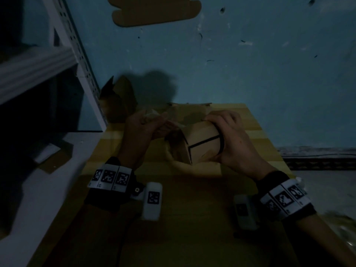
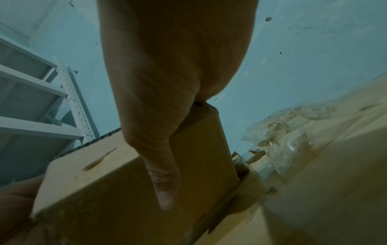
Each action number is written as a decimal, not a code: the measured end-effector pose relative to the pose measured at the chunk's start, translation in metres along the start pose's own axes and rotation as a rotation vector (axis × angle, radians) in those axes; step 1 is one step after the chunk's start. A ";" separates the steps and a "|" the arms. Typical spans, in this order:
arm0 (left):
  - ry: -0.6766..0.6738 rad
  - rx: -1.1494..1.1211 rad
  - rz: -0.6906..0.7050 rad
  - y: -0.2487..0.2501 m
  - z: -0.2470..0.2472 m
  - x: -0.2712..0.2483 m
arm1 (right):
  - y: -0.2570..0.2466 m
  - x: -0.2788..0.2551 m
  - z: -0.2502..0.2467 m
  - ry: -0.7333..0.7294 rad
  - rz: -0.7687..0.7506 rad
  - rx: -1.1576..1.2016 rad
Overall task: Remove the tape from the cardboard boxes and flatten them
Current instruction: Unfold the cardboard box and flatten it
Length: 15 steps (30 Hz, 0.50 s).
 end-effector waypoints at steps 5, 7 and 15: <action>-0.040 0.085 -0.030 0.000 0.003 0.000 | -0.003 0.001 -0.004 0.090 -0.028 -0.039; -0.008 0.079 -0.038 -0.002 0.001 0.001 | -0.005 0.002 -0.004 0.104 -0.044 -0.049; 0.042 -0.018 -0.014 0.002 -0.001 0.001 | -0.001 0.001 0.000 0.111 -0.058 0.078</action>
Point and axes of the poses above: each hand's wrist, its own x-axis towards the middle knuckle, its own z-axis out of the palm, y = z × x, the point moved 3 cm from there along x, towards the middle knuckle, and after that the axes turned 4 degrees about z, right-handed, at the moved point
